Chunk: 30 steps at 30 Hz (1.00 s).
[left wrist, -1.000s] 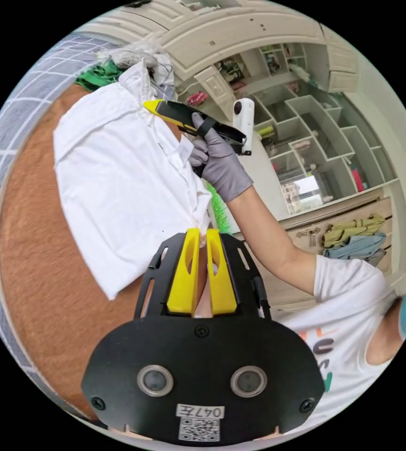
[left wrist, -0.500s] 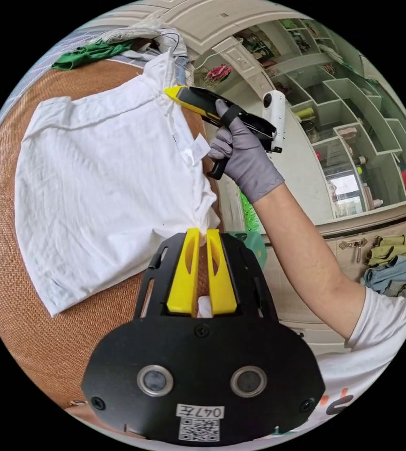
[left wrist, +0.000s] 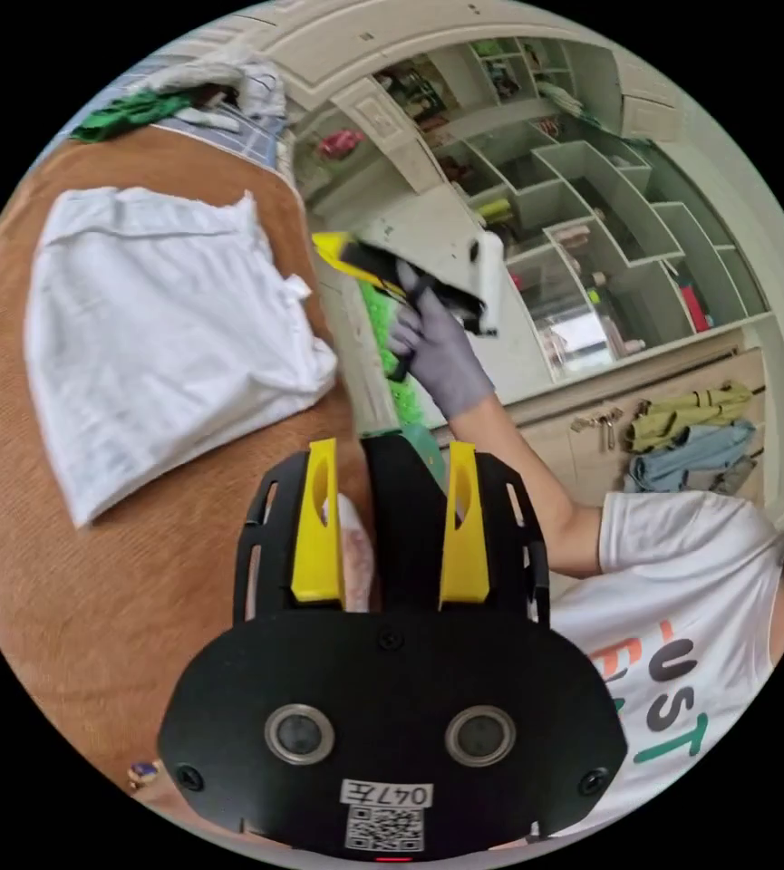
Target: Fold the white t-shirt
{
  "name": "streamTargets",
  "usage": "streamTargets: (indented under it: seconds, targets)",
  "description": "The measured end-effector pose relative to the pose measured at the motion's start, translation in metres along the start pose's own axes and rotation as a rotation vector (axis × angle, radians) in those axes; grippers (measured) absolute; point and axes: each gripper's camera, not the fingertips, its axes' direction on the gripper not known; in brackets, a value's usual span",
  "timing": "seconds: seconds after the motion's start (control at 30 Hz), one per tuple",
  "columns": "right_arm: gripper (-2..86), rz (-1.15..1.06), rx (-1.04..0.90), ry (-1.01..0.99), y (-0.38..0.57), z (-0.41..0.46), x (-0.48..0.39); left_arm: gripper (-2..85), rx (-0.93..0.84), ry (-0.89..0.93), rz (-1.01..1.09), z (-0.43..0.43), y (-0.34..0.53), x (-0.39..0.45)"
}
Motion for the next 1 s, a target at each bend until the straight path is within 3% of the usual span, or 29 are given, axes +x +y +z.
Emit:
streamTargets:
  seconds: [0.13, 0.33, 0.47, 0.6, 0.83, 1.0]
  targets:
    - [8.1, -0.107, -0.085, 0.147, 0.031, 0.006, -0.061, 13.6, 0.025, -0.276, -0.047, -0.058, 0.014, -0.023]
    - [4.9, -0.337, -0.104, 0.318, 0.049, 0.006, -0.152, 12.6, -0.093, -0.524, 0.143, -0.027, 0.008, 0.022]
    - [3.0, -0.431, -0.21, 0.403, 0.039, 0.028, -0.184, 10.3, -0.089, -0.573, 0.205, -0.008, 0.006, 0.045]
    - [2.9, -0.469, -0.315, 0.391, 0.034, 0.043, -0.195, 8.9, -0.209, -0.663, 0.231, 0.019, 0.008, 0.049]
    - [3.1, -0.55, -0.282, 0.539, 0.043, 0.036, -0.226, 0.2, -0.198, -0.653, 0.196, 0.012, 0.018, 0.047]
    - [1.0, -0.61, -0.242, 0.513, 0.061, 0.038, -0.237, -0.7, -0.182, -0.672, 0.217, 0.009, 0.031, 0.049]
